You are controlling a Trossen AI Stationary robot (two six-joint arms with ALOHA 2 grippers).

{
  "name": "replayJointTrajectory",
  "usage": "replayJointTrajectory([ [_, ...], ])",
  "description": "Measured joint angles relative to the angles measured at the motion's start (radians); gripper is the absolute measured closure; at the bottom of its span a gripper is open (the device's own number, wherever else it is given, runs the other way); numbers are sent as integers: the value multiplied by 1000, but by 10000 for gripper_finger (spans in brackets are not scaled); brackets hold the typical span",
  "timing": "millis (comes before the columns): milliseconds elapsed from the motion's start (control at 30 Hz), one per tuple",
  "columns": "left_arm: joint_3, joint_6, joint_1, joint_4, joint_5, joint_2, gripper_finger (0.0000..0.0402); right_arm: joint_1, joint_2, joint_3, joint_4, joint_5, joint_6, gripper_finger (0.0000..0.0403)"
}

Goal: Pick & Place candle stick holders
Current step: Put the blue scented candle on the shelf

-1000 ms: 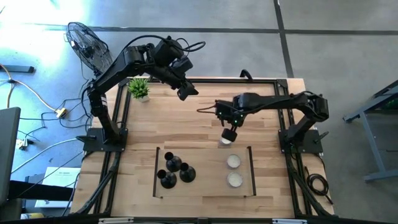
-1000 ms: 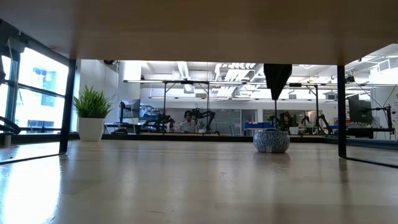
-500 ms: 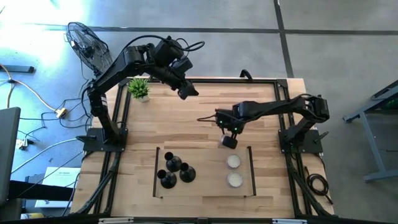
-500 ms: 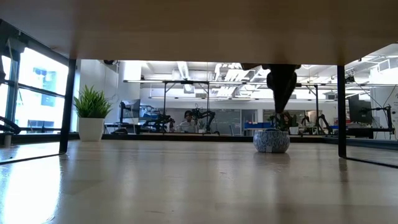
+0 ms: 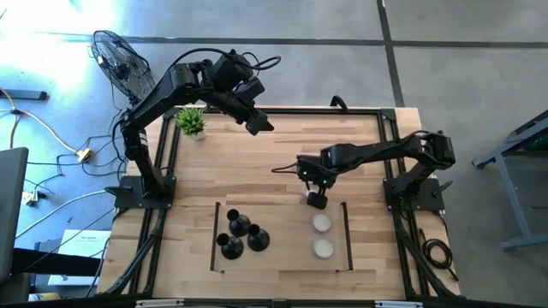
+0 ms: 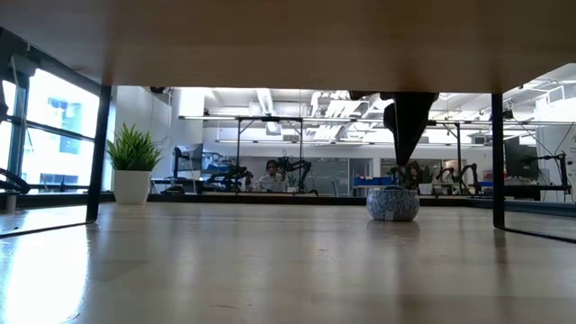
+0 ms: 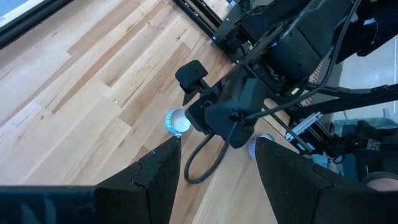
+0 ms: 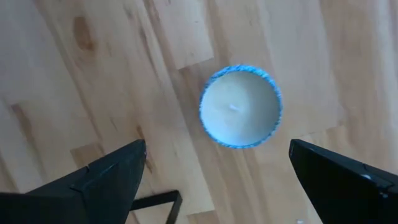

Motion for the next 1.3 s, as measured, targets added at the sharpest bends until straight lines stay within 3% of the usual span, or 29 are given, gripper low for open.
replayJointTrajectory([
  [867,0,28,0,0,-3,0,197,-77,3,-34,63,-45,-11,13],
  [1300,0,62,0,0,-45,0,197,-133,3,-34,128,-41,189,13],
])
